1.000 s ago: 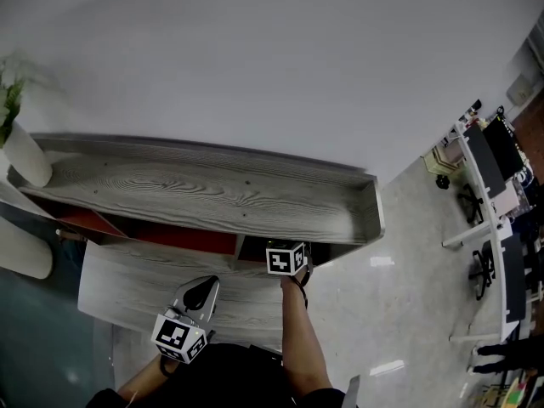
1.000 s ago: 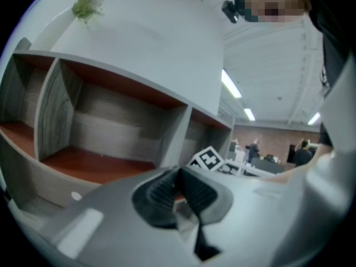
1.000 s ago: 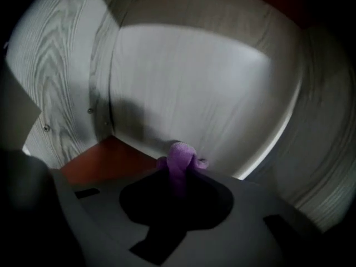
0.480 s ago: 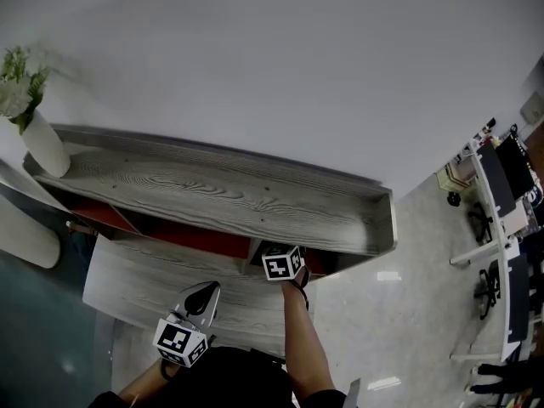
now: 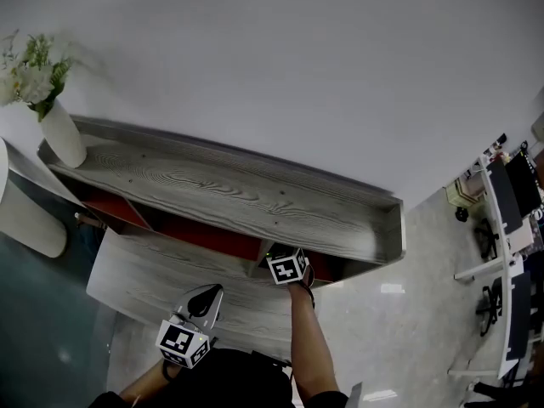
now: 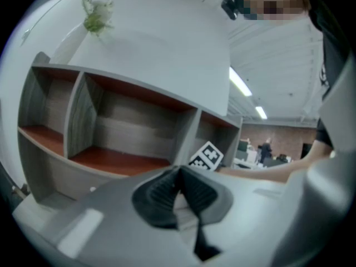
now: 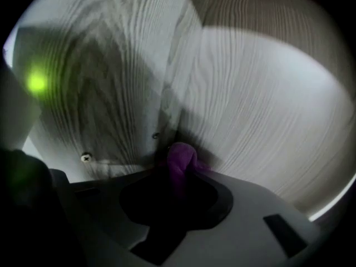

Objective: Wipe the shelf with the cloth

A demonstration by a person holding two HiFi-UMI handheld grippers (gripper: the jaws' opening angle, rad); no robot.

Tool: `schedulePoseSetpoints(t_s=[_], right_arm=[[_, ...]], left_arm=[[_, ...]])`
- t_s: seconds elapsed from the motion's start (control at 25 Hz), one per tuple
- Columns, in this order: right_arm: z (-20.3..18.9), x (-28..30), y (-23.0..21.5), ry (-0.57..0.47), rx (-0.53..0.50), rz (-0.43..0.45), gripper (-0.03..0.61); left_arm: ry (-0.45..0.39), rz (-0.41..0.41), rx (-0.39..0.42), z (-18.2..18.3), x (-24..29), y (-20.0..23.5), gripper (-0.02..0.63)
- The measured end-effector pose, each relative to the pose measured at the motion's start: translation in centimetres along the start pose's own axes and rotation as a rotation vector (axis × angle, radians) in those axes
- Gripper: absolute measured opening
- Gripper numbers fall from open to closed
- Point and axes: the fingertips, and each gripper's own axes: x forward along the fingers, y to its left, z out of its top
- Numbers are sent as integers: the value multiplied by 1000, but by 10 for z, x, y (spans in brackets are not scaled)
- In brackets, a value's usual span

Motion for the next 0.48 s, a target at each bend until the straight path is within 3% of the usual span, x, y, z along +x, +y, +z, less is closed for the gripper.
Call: schedulePoseSetpoints(t_s=[0.48], right_arm=[[0,-12,25,-24,-95,162,66]], left_arm=[[-8,22,-13,-3,-13,0,5]])
